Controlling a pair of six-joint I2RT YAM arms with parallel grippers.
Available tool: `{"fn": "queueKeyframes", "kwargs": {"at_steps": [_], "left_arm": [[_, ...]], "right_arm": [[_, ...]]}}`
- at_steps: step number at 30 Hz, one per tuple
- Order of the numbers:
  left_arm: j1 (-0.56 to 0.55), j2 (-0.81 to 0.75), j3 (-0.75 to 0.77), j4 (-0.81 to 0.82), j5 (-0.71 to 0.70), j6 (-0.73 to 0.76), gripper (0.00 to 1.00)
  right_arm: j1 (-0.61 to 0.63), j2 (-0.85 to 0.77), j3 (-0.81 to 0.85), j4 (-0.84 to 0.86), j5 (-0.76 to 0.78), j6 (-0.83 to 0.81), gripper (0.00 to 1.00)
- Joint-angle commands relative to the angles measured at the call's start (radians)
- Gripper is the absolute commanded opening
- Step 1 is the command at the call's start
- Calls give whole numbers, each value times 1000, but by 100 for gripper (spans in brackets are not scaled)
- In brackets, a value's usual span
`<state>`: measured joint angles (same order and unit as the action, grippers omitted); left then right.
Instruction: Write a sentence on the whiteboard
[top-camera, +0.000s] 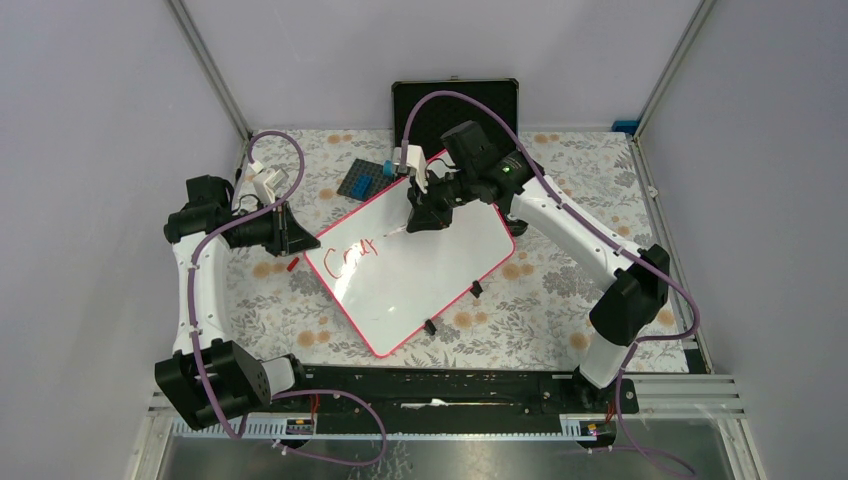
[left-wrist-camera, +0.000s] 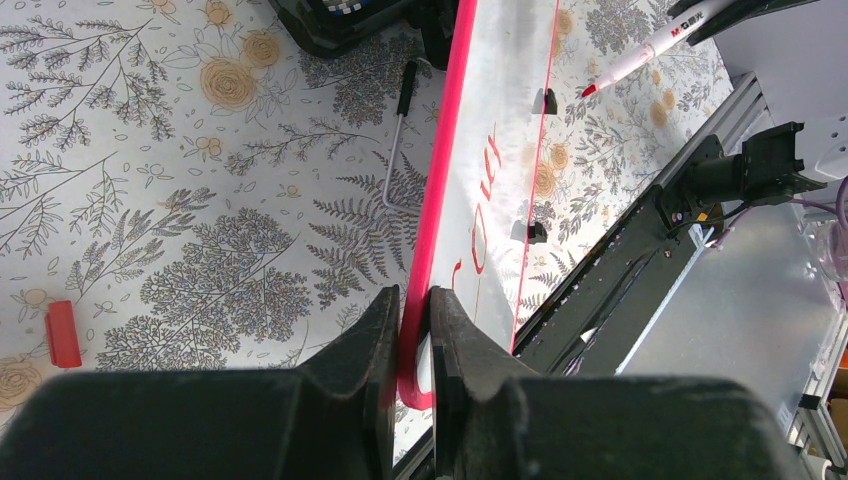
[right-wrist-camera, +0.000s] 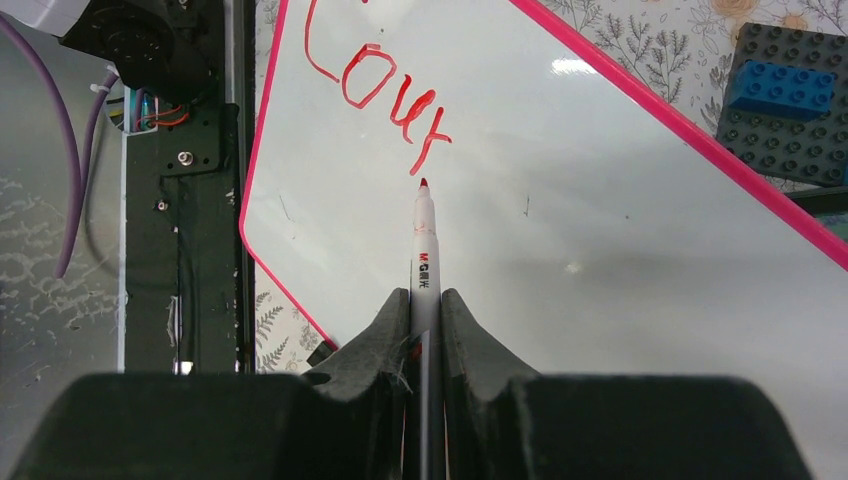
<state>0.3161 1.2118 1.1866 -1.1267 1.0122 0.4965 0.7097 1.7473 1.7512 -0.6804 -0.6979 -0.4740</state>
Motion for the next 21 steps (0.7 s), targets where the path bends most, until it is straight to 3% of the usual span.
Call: {"fn": "queueKeyframes", "kwargs": {"at_steps": [1, 21], "left_arm": [[-3, -5, -18, 14, -12, 14, 0], [-2, -11, -26, 23, -16, 7, 0]], "right_arm": [[5, -1, 14, 26, 9, -3, 0], [78, 39, -15, 114, 200, 31, 0]]}}
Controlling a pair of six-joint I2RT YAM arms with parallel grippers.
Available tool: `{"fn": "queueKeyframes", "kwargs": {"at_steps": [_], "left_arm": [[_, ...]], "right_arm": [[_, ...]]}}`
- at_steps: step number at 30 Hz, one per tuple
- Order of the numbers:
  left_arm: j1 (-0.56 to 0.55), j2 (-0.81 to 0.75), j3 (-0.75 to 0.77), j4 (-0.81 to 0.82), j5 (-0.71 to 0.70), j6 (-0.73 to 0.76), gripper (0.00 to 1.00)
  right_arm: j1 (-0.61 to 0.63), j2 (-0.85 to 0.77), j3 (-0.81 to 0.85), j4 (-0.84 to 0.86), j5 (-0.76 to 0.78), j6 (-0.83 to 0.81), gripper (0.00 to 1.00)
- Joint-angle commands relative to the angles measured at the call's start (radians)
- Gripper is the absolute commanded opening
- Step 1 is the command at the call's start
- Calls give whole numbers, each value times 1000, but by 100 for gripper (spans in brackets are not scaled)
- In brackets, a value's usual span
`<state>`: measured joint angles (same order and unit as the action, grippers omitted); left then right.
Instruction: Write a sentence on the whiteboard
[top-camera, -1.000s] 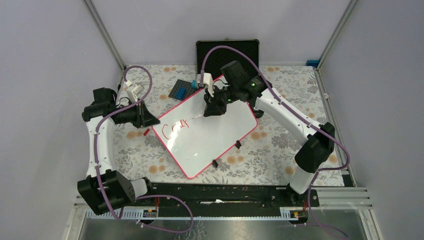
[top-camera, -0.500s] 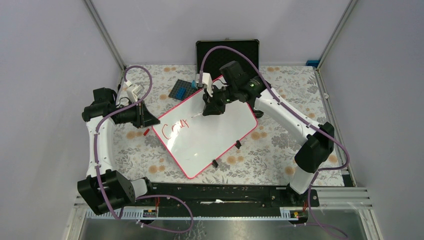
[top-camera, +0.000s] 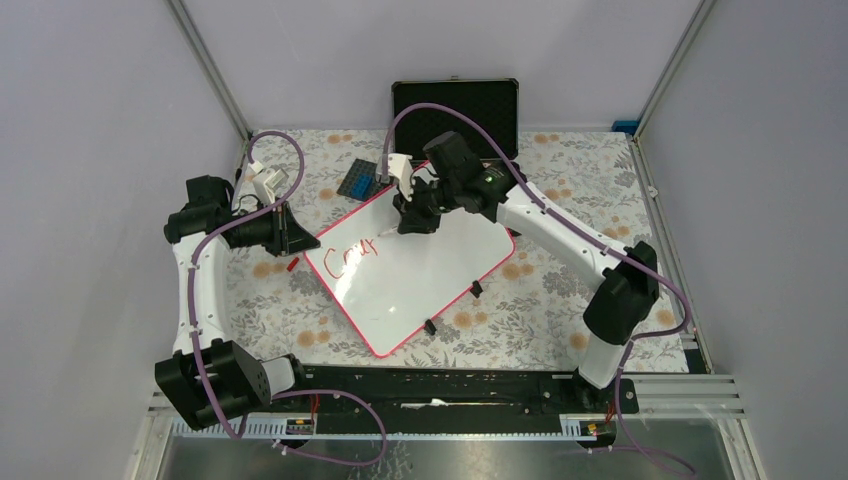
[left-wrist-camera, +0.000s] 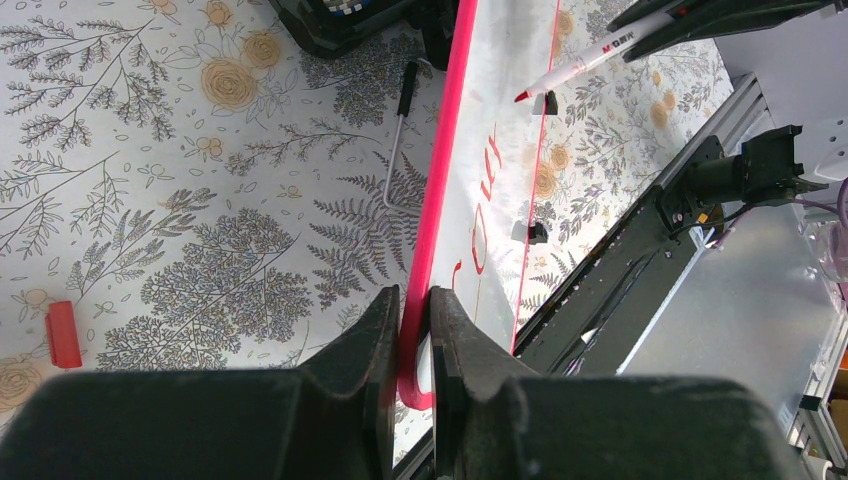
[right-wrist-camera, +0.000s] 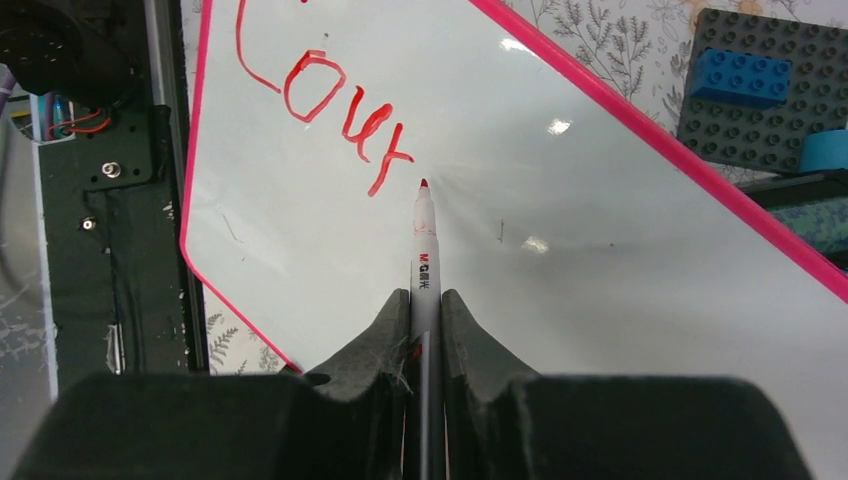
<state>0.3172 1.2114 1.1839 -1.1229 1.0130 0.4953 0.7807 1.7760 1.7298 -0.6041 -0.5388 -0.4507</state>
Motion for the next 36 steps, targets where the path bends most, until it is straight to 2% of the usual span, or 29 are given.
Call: {"fn": "queueKeyframes", "kwargs": {"at_steps": [1, 22, 36], "left_arm": [[-6, -10, -23, 20, -17, 9, 0], [-5, -14, -26, 19, -18, 9, 0], [-5, -15, -26, 19, -19, 10, 0]], "right_arm": [[7, 12, 6, 39, 46, 8, 0], [35, 43, 37, 37, 72, -2, 0], [48, 6, -40, 38, 84, -25, 0]]}}
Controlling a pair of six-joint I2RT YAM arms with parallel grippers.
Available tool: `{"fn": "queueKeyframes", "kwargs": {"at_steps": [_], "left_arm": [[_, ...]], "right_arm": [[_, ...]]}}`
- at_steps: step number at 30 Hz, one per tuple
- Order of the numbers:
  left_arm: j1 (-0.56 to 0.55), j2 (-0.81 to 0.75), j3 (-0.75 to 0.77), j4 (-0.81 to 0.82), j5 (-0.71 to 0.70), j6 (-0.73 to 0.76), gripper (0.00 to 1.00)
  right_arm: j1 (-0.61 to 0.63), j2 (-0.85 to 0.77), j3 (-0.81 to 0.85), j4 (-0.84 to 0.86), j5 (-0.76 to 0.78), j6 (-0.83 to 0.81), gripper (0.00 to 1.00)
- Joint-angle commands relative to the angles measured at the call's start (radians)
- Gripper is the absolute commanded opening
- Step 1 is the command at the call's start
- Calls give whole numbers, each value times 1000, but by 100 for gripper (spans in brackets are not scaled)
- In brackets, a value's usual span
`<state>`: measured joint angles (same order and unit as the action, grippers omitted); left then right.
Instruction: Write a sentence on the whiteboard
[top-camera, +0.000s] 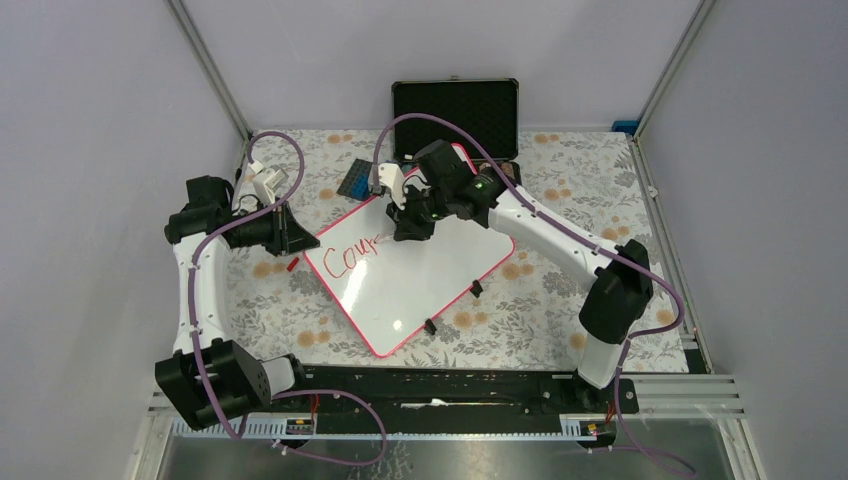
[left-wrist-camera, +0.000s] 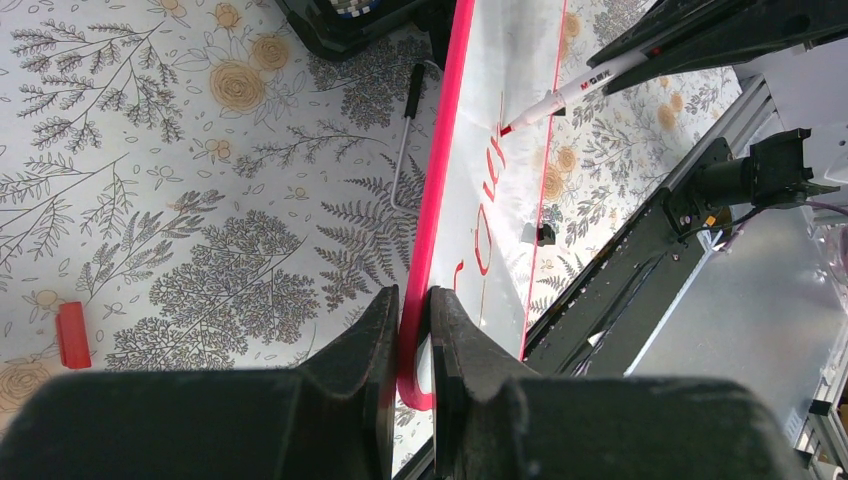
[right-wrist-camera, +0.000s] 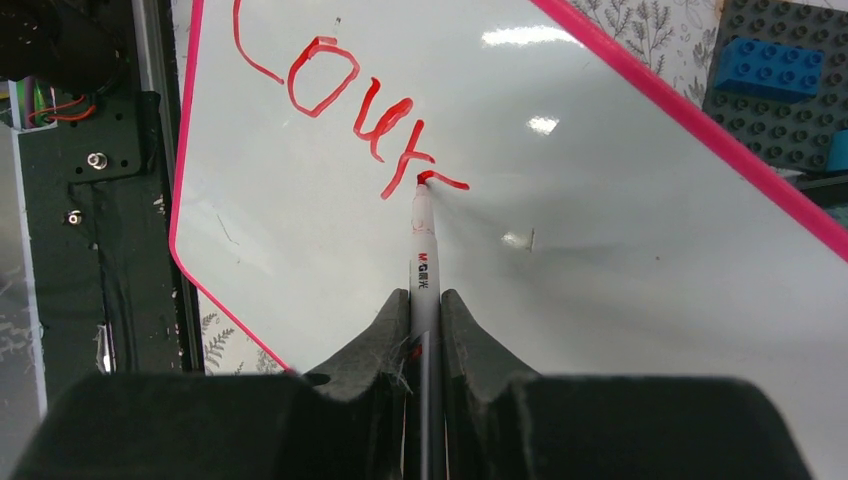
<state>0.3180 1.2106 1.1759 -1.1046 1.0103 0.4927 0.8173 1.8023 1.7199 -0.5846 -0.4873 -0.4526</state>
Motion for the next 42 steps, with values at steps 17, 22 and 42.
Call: {"fn": "queueKeyframes", "kwargs": {"at_steps": [17, 22, 42], "left_arm": [[-5, -12, -17, 0, -16, 13, 0], [-5, -12, -18, 1, -14, 12, 0], [-5, -15, -21, 0, -16, 11, 0]], "right_arm": [[-6, -58, -47, 14, 65, -46, 0], [-18, -54, -28, 5, 72, -55, 0], [-28, -11, 48, 4, 78, -44, 0]]}}
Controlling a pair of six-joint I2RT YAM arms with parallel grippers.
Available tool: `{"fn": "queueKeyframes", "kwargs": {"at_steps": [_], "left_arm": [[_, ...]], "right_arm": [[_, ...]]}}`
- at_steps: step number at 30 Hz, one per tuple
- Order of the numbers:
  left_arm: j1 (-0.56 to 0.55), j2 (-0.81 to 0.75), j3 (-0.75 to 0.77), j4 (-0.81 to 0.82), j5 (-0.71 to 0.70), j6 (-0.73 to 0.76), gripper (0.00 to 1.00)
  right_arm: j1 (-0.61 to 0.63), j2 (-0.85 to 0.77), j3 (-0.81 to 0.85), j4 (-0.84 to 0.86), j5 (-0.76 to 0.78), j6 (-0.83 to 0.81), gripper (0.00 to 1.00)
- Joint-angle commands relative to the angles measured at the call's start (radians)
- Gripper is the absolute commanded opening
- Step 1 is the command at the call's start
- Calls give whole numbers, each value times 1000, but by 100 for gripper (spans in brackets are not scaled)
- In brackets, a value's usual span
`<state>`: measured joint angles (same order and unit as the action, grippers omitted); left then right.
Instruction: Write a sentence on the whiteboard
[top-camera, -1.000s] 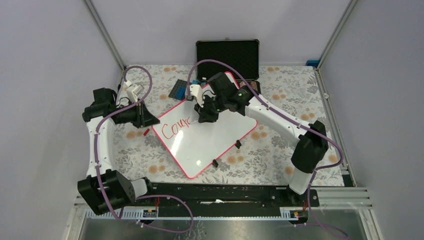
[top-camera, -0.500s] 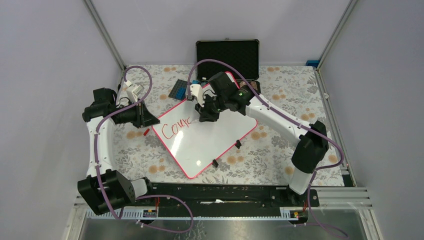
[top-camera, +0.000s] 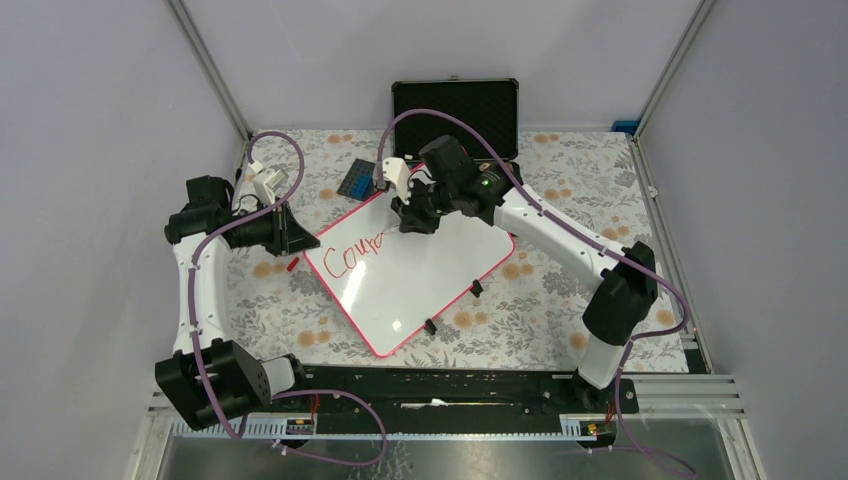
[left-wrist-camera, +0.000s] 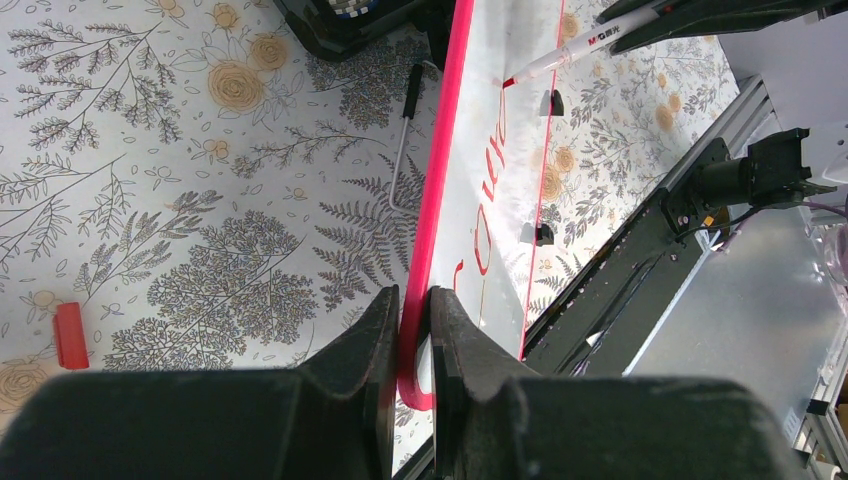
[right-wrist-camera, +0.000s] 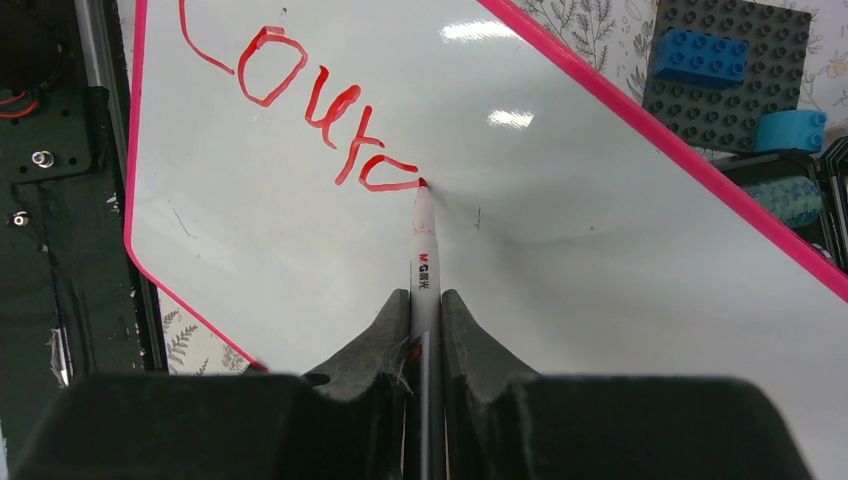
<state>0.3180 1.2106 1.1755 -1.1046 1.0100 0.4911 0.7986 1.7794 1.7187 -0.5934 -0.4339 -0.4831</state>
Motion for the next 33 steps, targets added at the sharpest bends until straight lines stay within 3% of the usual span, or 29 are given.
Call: {"fn": "queueKeyframes", "kwargs": {"at_steps": [1, 33], "left_arm": [[-5, -16, -20, 0, -17, 13, 0], [-5, -14, -17, -1, -14, 15, 0]], "right_arm": [[-9, 14, 51, 13, 25, -14, 0], [1, -45, -54, -27, 18, -40, 0]]}}
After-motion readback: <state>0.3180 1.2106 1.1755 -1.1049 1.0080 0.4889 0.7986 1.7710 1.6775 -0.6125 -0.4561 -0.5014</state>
